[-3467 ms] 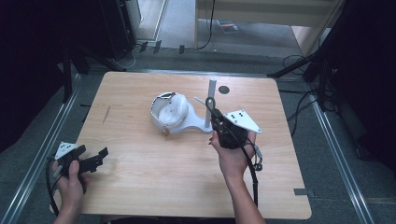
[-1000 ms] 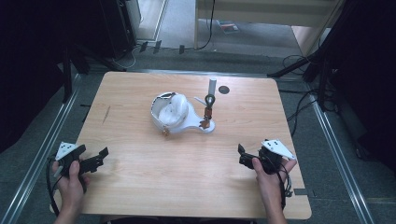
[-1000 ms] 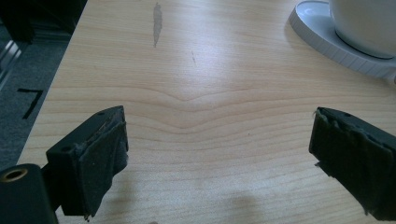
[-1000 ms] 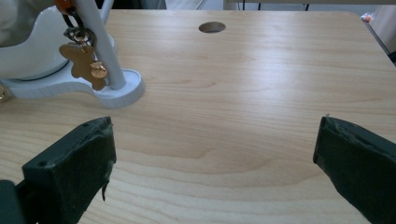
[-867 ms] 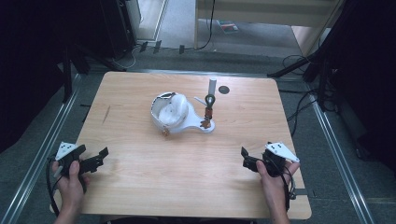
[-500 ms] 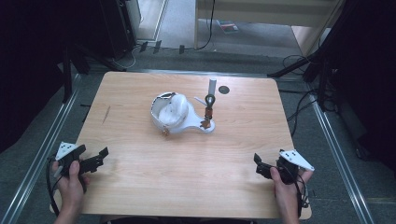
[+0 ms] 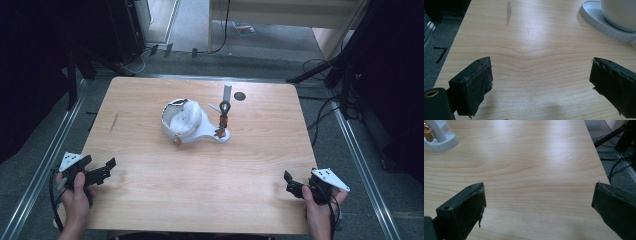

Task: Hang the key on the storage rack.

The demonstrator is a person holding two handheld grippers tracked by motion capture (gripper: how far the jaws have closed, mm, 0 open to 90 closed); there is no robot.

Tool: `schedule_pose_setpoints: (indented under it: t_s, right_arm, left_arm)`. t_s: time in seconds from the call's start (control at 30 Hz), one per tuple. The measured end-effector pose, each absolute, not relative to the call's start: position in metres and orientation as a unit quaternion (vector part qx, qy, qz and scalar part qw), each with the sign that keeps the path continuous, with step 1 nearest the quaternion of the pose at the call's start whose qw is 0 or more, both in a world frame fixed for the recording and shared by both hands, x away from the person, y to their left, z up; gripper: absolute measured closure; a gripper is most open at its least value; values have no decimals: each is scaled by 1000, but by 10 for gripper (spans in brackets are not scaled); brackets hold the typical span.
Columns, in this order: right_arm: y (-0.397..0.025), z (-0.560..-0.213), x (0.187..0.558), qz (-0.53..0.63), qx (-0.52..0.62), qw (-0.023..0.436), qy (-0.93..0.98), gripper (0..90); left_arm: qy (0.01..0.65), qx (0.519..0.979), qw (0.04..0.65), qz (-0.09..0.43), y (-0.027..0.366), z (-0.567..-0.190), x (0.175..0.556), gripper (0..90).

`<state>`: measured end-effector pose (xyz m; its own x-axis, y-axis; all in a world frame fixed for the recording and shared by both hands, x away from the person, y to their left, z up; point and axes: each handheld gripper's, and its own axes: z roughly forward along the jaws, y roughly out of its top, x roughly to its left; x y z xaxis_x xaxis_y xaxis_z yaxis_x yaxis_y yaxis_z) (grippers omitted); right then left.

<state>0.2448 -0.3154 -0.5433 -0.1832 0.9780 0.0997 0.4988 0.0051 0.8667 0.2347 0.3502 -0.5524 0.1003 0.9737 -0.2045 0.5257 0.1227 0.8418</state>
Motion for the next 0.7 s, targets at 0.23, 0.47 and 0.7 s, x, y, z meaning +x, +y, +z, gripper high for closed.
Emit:
schedule_pose_setpoints:
  t_s: [0.23,0.47,0.7]
  right_arm:
    - [-322,-546,241,410,576,294,643,0]
    - [-322,-546,240,401,580,307,639,15]
    - [-321,-546,239,399,588,316,629,27]
  left_arm:
    - [617,607,425,264,350,-552,235,52]
    - [618,607,424,264,350,-552,235,52]
    - [618,609,422,261,350,-552,235,52]
